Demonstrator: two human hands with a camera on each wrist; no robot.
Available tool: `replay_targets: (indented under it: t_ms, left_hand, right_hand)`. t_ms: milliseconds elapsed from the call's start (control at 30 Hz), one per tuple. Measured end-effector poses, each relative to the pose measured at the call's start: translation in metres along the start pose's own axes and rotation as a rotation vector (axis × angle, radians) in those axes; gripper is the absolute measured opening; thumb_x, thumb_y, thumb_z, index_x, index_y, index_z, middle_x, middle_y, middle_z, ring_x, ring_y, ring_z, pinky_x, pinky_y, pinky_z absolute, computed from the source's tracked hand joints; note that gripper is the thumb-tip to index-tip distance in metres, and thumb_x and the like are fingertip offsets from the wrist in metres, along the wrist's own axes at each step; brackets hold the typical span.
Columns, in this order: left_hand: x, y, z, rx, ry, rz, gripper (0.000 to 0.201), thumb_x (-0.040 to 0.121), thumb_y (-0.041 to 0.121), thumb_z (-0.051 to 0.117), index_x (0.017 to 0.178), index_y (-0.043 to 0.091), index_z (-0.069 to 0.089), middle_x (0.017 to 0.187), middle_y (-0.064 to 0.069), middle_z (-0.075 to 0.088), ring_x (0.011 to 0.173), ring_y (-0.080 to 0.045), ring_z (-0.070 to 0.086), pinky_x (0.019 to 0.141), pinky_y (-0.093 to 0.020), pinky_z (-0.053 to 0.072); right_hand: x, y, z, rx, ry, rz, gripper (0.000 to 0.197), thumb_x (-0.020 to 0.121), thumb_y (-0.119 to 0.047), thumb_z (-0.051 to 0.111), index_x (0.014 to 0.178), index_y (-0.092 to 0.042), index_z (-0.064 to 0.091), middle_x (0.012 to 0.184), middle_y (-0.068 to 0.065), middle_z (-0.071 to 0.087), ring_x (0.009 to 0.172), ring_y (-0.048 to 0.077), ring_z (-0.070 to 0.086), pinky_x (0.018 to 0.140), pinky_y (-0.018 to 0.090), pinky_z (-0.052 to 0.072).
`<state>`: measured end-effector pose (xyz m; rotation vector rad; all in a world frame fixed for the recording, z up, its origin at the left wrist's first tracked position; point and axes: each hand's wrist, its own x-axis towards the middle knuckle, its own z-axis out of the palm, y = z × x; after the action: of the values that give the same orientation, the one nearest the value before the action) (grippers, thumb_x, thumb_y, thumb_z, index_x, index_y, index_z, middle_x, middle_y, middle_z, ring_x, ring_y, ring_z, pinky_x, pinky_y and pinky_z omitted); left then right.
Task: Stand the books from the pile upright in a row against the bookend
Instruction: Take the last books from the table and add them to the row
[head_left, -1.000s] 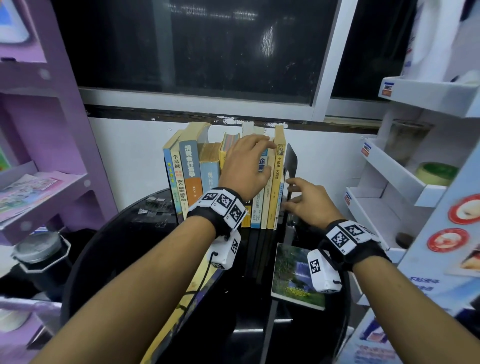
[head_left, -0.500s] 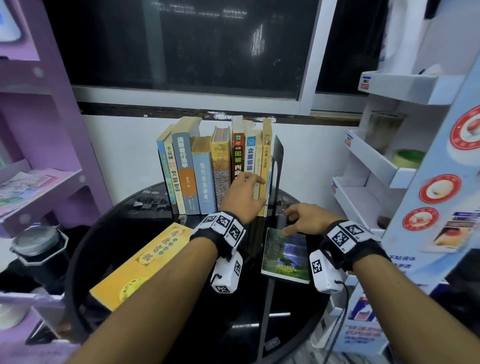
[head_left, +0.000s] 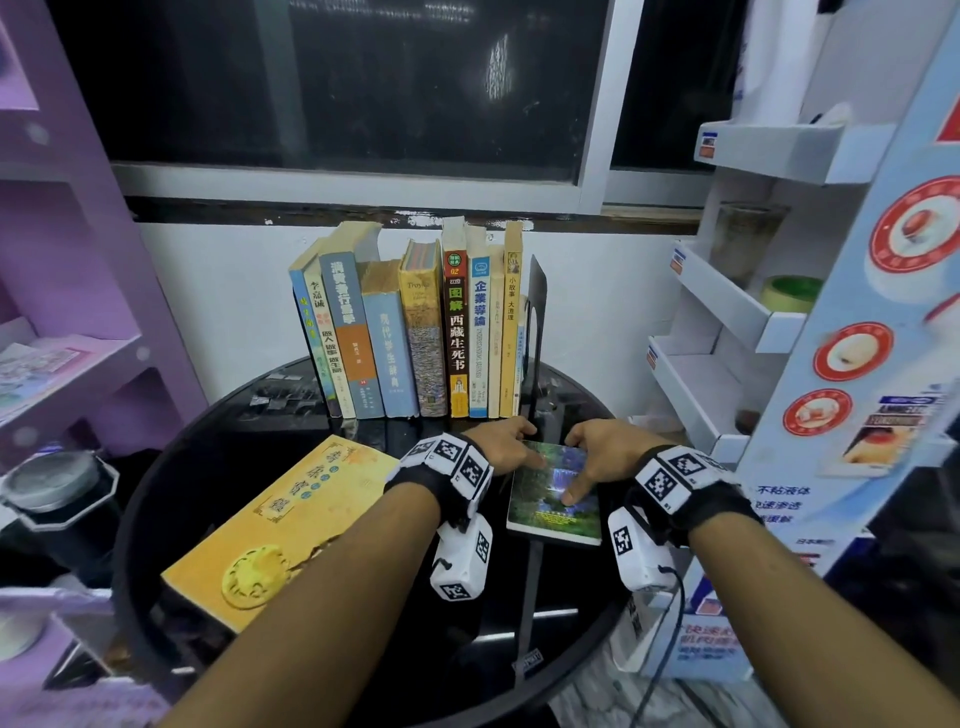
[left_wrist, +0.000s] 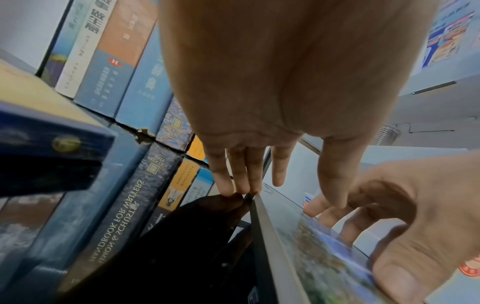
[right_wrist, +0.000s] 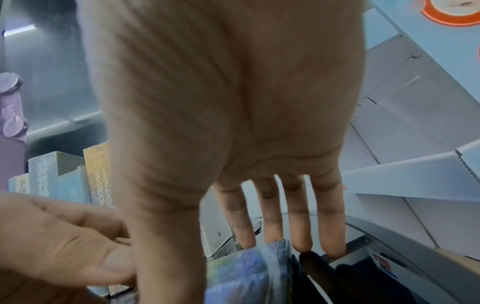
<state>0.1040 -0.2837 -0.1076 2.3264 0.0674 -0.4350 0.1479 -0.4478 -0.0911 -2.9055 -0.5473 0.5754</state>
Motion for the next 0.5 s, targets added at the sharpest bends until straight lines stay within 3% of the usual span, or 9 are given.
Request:
replay_targets:
  t_ms: [200, 500]
  left_hand:
    - [-0.0001, 0.0021, 0.0035, 0.015, 0.022, 0.003, 0.069, 0.087, 0.03, 0.068, 0.145, 0.016, 0.035, 0.146, -0.007, 0.042, 0.131, -0.024, 0.043, 0.106, -0.031, 0.035]
    - [-0.004, -0.0006, 0.0033, -0.036, 0.071, -0.001, 0.07, 0.085, 0.03, 0.069, 0.145, 0.017, 0.035, 0.137, -0.008, 0.049, 0.122, -0.023, 0.049, 0.102, -0.031, 0.04]
  right_hand:
    - [-0.0008, 0.0007, 0.002, 0.034, 0.054, -0.018, 0.094, 0.053, -0.042, 0.093, 0.133, -0.013, 0.052, 0.131, 0.005, 0.056, 0.117, 0.023, 0.054, 0.095, 0.03, 0.046]
    - [-0.0052, 0.0021, 0.0004, 0.17, 0.132, -0.084, 0.083, 0.045, -0.034, 0.097, 0.113, -0.025, 0.05, 0.121, 0.002, 0.054, 0.106, 0.021, 0.053, 0.082, 0.03, 0.043]
